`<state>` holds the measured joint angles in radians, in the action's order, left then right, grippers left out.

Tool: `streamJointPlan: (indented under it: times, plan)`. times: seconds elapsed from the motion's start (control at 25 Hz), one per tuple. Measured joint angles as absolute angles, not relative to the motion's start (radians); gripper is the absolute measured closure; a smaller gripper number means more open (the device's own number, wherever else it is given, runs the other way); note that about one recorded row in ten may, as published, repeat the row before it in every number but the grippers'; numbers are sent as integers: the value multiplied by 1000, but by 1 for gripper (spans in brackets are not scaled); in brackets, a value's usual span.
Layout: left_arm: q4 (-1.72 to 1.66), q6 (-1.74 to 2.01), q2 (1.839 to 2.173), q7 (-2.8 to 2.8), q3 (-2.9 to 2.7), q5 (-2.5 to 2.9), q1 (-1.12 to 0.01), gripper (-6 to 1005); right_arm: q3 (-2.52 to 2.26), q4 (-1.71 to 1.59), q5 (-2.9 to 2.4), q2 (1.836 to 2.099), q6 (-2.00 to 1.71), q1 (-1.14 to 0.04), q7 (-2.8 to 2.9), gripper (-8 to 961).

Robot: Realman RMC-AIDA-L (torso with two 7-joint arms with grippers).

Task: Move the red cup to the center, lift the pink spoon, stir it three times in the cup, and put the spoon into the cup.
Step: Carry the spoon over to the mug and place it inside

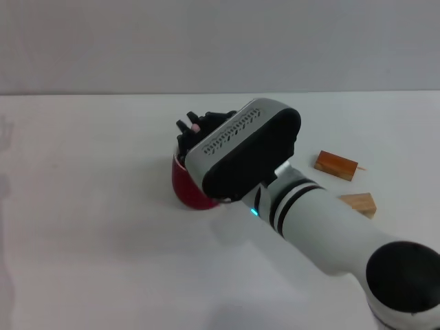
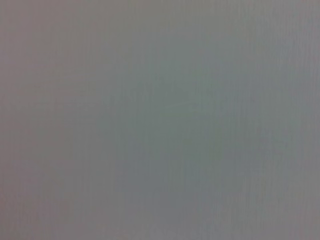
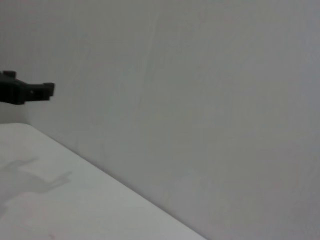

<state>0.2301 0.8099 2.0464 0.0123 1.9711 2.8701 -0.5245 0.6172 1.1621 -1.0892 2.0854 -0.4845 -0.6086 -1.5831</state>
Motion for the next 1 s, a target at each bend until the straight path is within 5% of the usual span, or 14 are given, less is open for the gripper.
streamJointPlan:
  times: [0.68,1.0]
  plan:
    - [226,806,2046,12,1974,2870,-526,155,577,1270,-1088,2079,-495,-502,-1653,753]
    - [225,806,2045,12,1972,2870,-527,155,596,1219,-1083,2087,-487,-572,-1639,747]
